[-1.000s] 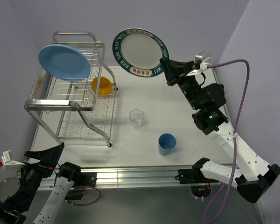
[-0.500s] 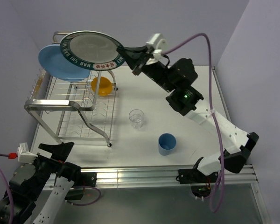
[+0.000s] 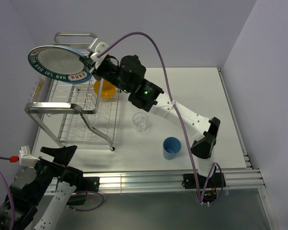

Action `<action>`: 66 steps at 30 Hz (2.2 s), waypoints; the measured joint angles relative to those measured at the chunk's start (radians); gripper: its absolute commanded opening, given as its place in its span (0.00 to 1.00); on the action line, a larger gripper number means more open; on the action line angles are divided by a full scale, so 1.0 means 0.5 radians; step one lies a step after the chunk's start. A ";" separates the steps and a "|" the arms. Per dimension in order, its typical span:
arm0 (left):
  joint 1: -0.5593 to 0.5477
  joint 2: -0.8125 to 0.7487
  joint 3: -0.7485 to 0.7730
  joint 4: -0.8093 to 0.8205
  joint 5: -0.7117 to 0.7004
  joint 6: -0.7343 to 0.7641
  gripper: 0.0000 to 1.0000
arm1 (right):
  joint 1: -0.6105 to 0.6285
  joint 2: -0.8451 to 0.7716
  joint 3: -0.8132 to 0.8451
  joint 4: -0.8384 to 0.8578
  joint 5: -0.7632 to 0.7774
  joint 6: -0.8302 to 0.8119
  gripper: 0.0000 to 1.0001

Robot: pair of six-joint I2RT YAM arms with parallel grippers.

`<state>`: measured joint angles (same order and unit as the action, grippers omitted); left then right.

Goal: Load the mixed dishes into the dish rack

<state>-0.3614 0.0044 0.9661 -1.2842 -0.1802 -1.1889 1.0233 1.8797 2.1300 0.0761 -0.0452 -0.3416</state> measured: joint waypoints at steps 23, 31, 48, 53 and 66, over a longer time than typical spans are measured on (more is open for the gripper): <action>0.000 0.000 0.047 -0.067 0.052 0.005 0.99 | 0.008 0.201 0.067 -0.107 -0.021 -0.022 0.00; 0.000 0.000 0.059 -0.093 0.051 -0.001 0.99 | -0.071 0.182 -0.020 -0.024 -0.171 0.134 0.00; 0.000 0.000 0.062 -0.136 0.051 -0.002 0.99 | -0.087 0.070 -0.238 0.058 -0.112 0.275 0.00; 0.000 0.000 0.084 -0.141 0.051 -0.003 0.99 | -0.050 0.061 -0.256 0.070 -0.044 0.261 0.11; 0.000 0.000 0.111 -0.143 0.051 -0.002 0.99 | -0.023 0.022 -0.323 0.021 0.039 0.204 0.71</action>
<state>-0.3614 0.0044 1.0218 -1.3560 -0.1547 -1.1900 1.0119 1.8908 1.9682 0.0864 -0.0257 -0.2398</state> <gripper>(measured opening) 0.992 0.657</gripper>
